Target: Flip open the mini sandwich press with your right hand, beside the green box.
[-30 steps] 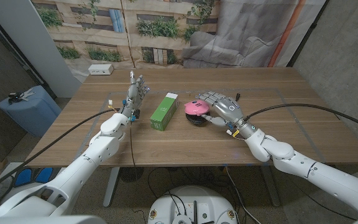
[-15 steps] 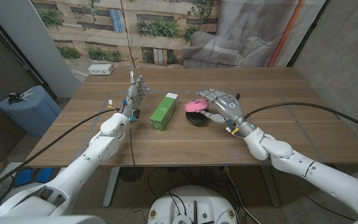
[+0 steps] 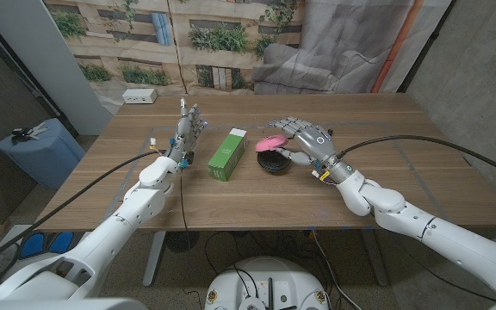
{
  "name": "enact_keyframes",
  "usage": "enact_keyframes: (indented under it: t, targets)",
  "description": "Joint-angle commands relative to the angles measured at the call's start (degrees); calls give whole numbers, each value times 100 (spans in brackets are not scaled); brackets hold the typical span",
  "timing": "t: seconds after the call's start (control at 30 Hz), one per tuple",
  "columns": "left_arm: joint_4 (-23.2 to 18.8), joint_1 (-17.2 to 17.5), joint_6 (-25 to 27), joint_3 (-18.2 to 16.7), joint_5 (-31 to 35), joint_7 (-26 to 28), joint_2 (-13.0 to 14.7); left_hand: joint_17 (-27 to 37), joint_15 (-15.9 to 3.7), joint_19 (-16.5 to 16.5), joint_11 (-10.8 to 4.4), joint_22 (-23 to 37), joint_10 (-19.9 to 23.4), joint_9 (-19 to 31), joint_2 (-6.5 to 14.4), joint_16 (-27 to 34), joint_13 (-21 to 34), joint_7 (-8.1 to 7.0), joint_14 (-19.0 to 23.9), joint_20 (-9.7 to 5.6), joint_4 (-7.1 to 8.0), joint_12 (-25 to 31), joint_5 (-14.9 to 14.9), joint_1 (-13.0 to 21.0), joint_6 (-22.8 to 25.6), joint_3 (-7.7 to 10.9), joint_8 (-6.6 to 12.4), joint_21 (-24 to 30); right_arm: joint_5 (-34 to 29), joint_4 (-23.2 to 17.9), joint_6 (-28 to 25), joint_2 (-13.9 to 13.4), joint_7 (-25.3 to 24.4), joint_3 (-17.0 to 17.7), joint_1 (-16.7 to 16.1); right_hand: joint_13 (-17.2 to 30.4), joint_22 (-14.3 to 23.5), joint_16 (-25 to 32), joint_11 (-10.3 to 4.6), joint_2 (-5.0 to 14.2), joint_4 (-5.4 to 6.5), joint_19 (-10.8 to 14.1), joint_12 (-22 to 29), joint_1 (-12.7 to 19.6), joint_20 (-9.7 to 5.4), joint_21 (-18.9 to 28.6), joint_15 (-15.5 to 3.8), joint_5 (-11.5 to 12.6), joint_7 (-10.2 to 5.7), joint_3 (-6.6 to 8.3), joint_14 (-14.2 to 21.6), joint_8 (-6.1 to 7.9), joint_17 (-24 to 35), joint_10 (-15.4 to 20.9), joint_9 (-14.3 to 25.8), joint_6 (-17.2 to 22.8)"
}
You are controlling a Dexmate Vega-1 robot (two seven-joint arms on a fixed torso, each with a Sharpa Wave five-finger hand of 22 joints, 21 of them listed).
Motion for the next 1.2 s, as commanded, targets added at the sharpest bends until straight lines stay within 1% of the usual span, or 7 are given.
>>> enact_keyframes:
  t: [0.03,0.43,0.77,1.2]
  targets:
    - [1,-1,0,0,0,-1,0,19,-214,20,14,15,-28,26,297,18,13,-46,-40,-20,4,40,26,-2,-199,-43,28,37,15,84,136,59,91,3,170,11,15,4,34,7,9,-10,-8,-46,-113,-3,-251,46,6,-30,-2,6,13,31,9,76]
    - [2,-1,0,1,0,-1,0,19,-214,19,7,16,-26,26,296,18,14,-46,-42,-21,4,41,26,-2,-206,-43,26,36,-4,180,280,148,120,-46,344,13,16,12,43,22,14,-14,-12,-107,-104,-2,-238,48,-5,-63,18,-6,20,46,10,113]
    - [1,-2,1,1,-1,-1,0,19,-211,19,-8,16,-33,26,297,18,14,-47,-41,-20,4,38,26,-2,-202,-43,28,37,42,267,477,197,303,-98,534,14,16,9,26,41,10,-31,-15,-137,-97,-7,-235,51,-16,-80,10,-20,26,57,10,127]
    - [-2,-1,2,0,-1,0,1,19,-213,19,10,16,-32,26,299,19,14,-46,-39,-17,5,38,26,-2,-201,-42,28,37,28,588,568,362,314,-199,790,16,16,10,20,65,-3,-31,-15,-161,-90,-4,-237,55,-15,-97,15,-27,32,83,10,171]
